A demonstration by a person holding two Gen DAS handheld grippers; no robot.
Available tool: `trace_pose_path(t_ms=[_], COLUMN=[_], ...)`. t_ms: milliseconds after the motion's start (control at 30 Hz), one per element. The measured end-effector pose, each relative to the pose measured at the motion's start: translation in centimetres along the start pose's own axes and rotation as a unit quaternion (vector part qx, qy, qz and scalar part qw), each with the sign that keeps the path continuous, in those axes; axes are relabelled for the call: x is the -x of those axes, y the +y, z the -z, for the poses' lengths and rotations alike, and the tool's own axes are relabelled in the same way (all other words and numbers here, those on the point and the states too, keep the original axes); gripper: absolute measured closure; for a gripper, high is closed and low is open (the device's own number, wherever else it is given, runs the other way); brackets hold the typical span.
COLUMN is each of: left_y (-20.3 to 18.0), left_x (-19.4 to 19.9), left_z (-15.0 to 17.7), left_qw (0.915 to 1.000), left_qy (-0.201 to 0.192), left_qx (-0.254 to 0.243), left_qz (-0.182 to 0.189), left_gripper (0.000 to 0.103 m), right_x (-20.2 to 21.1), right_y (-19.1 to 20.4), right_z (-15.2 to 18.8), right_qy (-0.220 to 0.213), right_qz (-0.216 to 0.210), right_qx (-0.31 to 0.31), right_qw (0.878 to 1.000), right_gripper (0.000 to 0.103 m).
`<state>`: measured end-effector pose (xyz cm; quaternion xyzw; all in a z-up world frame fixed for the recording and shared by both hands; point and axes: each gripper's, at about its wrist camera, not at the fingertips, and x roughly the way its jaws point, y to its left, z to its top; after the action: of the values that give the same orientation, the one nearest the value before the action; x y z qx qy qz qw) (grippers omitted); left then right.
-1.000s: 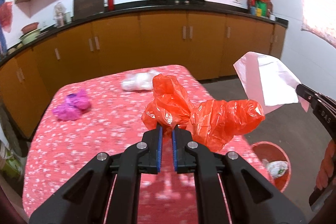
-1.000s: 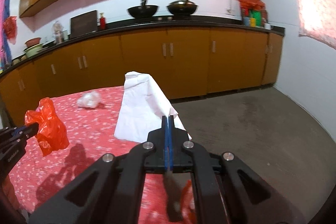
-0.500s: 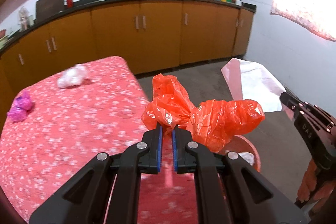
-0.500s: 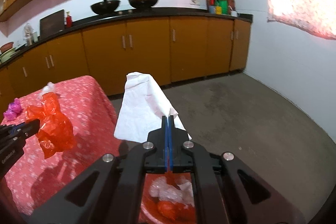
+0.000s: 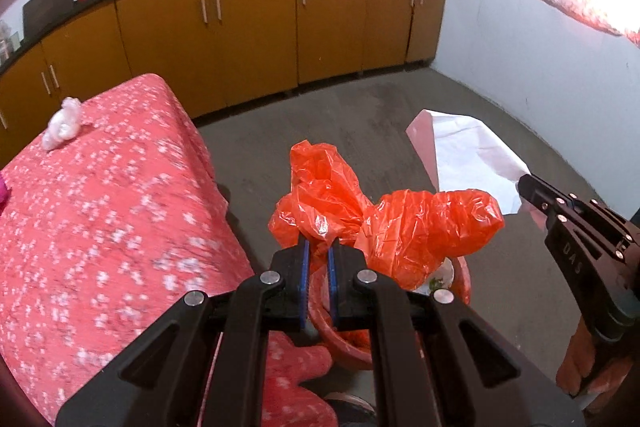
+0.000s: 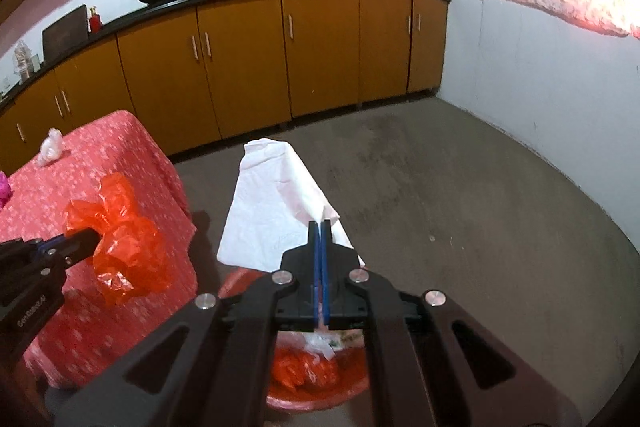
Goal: Collect trash
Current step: 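Carry the red bags and white paper to the orange basket and open both tools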
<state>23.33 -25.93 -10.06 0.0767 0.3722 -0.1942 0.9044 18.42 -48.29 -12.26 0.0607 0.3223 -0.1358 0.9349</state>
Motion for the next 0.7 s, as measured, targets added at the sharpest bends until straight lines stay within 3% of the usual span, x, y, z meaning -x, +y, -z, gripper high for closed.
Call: trace_pose_path(t_ms=[700], left_y=[-3.7], left_x=[-6.6], left_z=[1.8], left_qw=[0.9973], left_qy=[0.066], left_qx=[-0.031], left_qz=[0.011], left_gripper=[0.096], right_x=[-6.4], right_y=[-2.5], right_z=[5.1], right_qy=[0.088], right_qz=[0.002], right_qx=[-0.014], right_qw=[0.996], right_gripper=[0.100])
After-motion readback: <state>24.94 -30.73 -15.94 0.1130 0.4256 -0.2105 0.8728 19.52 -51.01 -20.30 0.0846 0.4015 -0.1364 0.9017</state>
